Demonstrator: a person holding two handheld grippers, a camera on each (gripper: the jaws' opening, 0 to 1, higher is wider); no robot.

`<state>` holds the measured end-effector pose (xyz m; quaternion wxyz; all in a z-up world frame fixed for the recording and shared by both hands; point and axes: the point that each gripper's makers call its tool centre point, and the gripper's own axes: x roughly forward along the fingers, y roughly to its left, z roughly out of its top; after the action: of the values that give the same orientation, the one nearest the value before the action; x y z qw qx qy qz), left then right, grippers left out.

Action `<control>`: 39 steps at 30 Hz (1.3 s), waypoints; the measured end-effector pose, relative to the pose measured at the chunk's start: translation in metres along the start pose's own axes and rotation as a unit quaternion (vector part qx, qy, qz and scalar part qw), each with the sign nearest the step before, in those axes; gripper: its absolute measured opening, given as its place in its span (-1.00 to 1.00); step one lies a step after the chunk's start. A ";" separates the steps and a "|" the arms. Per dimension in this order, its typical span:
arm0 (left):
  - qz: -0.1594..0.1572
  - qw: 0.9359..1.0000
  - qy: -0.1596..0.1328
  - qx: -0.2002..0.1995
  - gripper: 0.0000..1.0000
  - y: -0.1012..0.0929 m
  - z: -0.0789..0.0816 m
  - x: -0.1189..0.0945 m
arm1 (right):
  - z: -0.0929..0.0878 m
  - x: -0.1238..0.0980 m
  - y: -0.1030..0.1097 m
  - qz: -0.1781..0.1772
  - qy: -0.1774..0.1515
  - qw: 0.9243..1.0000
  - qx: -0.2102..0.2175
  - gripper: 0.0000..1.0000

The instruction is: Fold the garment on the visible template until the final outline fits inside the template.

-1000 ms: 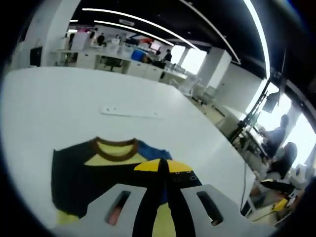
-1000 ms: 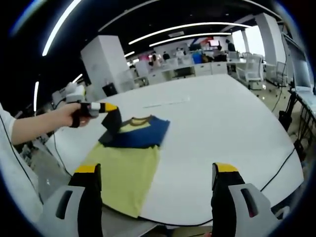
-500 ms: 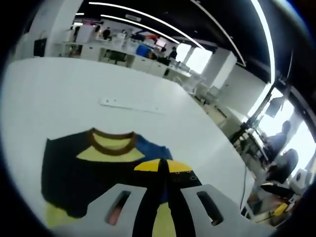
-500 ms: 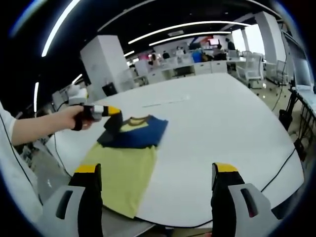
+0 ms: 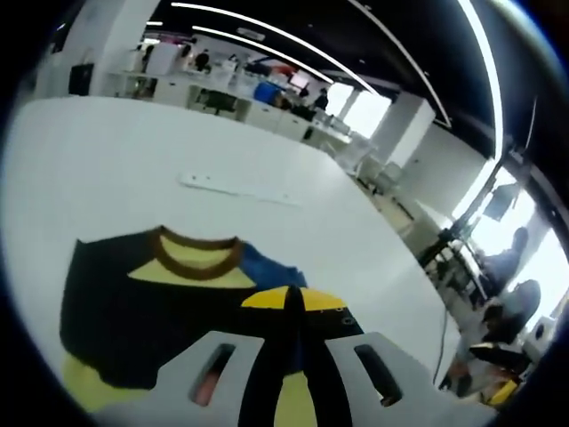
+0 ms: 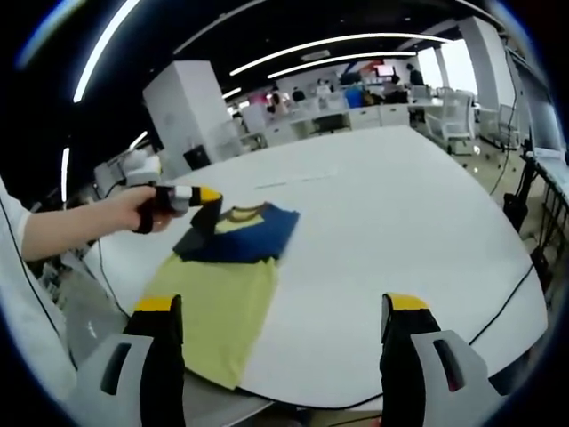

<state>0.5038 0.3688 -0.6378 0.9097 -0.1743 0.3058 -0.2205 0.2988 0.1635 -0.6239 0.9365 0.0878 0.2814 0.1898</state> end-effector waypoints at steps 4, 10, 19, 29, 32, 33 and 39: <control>0.008 1.000 0.002 -0.011 -1.00 0.001 -0.006 0.007 | 0.001 0.001 -0.002 0.004 0.002 1.000 -0.002 0.84; 0.027 0.999 0.005 -0.021 -1.00 0.005 -0.020 0.019 | -0.002 0.002 -0.002 0.010 0.007 1.000 -0.005 0.84; 0.040 0.998 0.012 -0.039 -1.00 0.007 -0.035 0.035 | -0.010 0.000 -0.012 0.011 0.015 1.000 0.003 0.84; 0.051 0.997 0.013 -0.063 -1.00 0.006 -0.045 0.050 | -0.010 0.000 -0.020 0.010 0.014 1.000 -0.001 0.84; 0.052 0.996 0.013 -0.069 -1.00 0.004 -0.048 0.053 | -0.010 0.000 -0.021 0.011 0.017 1.000 -0.002 0.84; 0.053 0.996 0.014 -0.071 -1.00 0.004 -0.049 0.054 | -0.010 0.000 -0.022 0.012 0.018 1.000 -0.003 0.84; 0.056 0.995 0.016 -0.083 -1.00 0.003 -0.055 0.061 | -0.012 -0.002 -0.028 0.010 0.022 1.000 -0.004 0.84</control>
<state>0.5140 0.3304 -0.7096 0.8980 -0.2287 0.3465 -0.1459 0.2992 0.1381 -0.6408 0.9286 0.0826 0.3001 0.2021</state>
